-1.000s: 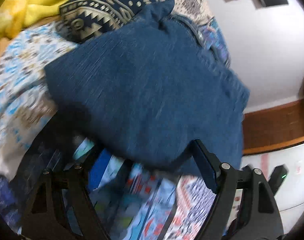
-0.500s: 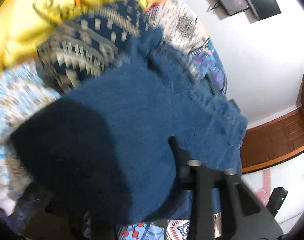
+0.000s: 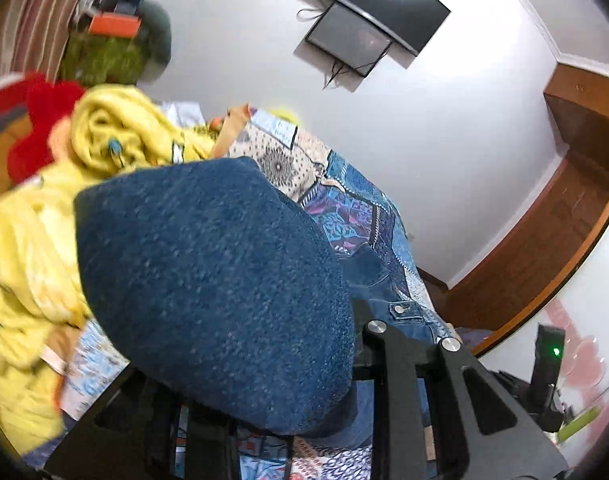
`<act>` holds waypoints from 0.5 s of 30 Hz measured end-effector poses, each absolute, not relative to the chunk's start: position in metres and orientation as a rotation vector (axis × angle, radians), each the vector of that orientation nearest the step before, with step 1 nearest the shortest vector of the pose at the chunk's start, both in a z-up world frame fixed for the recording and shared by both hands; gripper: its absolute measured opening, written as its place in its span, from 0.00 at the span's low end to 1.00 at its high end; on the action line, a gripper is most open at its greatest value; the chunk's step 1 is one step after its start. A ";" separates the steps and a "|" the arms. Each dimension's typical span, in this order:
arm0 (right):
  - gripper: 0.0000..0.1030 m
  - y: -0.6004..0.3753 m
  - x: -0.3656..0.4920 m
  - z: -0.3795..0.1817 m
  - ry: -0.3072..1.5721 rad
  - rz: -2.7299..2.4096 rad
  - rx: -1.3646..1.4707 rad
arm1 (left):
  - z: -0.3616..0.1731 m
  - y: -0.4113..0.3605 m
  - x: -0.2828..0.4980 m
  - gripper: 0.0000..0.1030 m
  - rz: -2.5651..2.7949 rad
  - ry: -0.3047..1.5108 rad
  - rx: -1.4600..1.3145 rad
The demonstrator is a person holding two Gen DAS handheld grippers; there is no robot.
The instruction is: Fold large clothes
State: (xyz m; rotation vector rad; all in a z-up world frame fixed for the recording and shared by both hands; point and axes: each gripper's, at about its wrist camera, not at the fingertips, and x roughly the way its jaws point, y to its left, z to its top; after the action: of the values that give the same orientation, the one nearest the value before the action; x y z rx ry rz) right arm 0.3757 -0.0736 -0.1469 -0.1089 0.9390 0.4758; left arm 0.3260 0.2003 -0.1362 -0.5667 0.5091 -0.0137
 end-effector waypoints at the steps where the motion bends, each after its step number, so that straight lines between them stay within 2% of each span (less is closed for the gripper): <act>1: 0.97 -0.060 0.376 -0.149 0.942 0.500 -0.125 | -0.134 0.201 0.324 0.25 -0.007 0.509 -0.550; 9: 0.97 0.021 0.390 -0.216 1.100 0.603 -0.246 | -0.154 0.214 0.326 0.25 0.047 0.575 -0.557; 15: 1.00 0.019 0.393 -0.225 1.071 0.616 -0.273 | -0.153 0.202 0.332 0.25 0.055 0.596 -0.511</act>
State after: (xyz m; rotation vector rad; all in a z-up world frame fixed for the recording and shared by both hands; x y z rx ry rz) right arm 0.3929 0.0195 -0.2254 -0.2726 1.0707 0.6160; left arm 0.3320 0.2020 -0.1534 -0.5110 0.5955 0.0551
